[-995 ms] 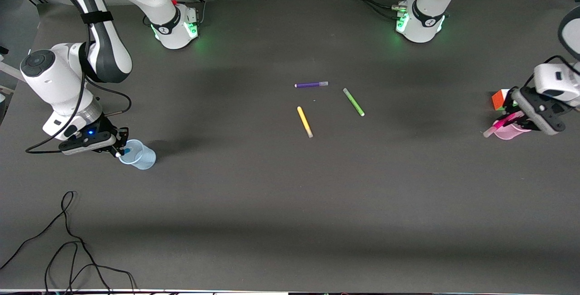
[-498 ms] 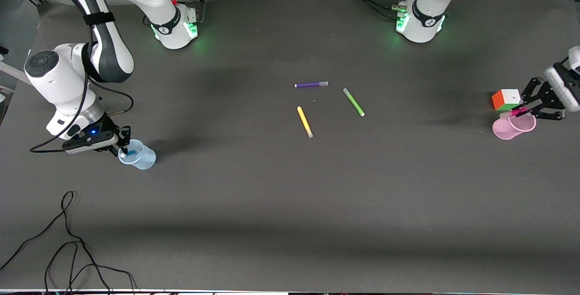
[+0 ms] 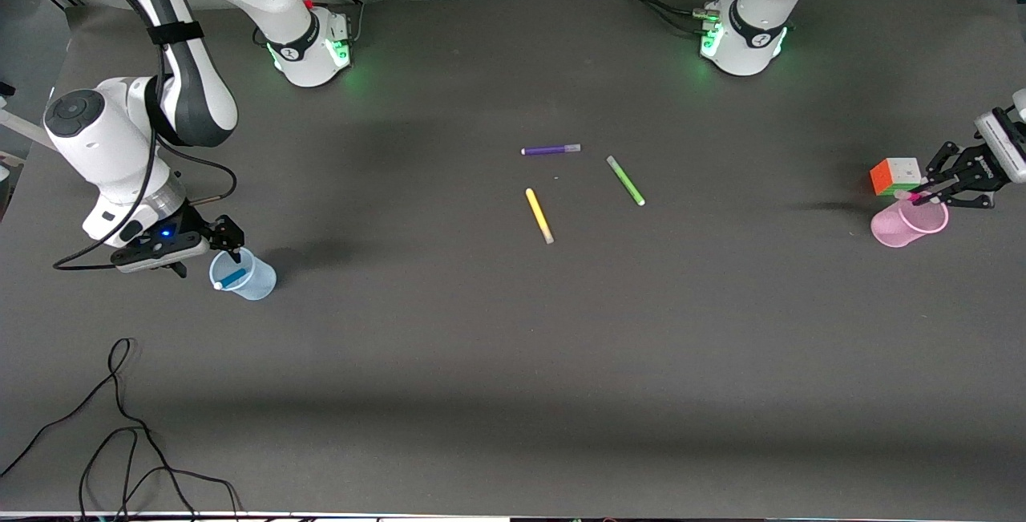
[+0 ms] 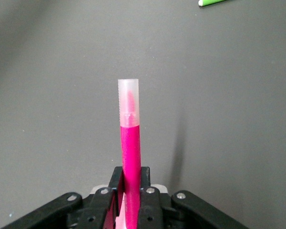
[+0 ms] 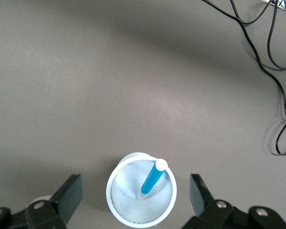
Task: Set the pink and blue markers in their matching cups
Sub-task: 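Lower the pink marker into the pink cup with the left gripper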
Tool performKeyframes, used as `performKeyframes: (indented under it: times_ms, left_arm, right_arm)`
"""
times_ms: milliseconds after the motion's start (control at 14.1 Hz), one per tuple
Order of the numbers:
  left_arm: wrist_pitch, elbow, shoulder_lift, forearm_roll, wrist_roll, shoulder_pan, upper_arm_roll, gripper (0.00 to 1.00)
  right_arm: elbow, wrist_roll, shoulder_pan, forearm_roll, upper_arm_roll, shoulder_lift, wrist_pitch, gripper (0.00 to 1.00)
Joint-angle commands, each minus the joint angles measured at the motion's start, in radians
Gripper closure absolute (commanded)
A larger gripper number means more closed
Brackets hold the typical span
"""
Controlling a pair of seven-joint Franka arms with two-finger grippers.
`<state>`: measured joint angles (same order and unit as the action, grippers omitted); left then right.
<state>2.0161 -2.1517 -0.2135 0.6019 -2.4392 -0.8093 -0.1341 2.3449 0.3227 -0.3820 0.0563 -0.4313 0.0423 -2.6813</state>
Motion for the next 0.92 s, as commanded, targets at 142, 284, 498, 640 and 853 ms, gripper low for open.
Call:
performKeyframes:
  times_ms: [142, 284, 498, 640, 853]
  left_arm:
    - [-0.100, 0.108, -0.141, 0.081, -0.161, -0.074, -0.012, 1.00]
    - [-0.131, 0.142, -0.175, 0.093, -0.178, -0.088, -0.012, 1.00]
    - [-0.140, 0.150, -0.179, 0.093, -0.193, -0.093, -0.012, 1.00]
    - [-0.146, 0.165, -0.191, 0.096, -0.207, -0.103, -0.012, 1.00]
    - [-0.166, 0.203, -0.205, 0.091, -0.208, -0.102, -0.012, 0.26]
  right_arm:
    - [-0.091, 0.007, -0.011, -0.029, 0.005, -0.012, 0.168, 0.00]
    - [-0.156, 0.006, -0.015, -0.035, 0.011, -0.015, 0.271, 0.00]
    - [-0.313, 0.002, -0.017, -0.053, 0.048, -0.019, 0.493, 0.00]
    - [-0.433, 0.002, -0.017, -0.055, 0.058, -0.021, 0.663, 0.00]
    - [-0.547, -0.016, -0.012, -0.055, 0.066, -0.039, 0.832, 0.00]
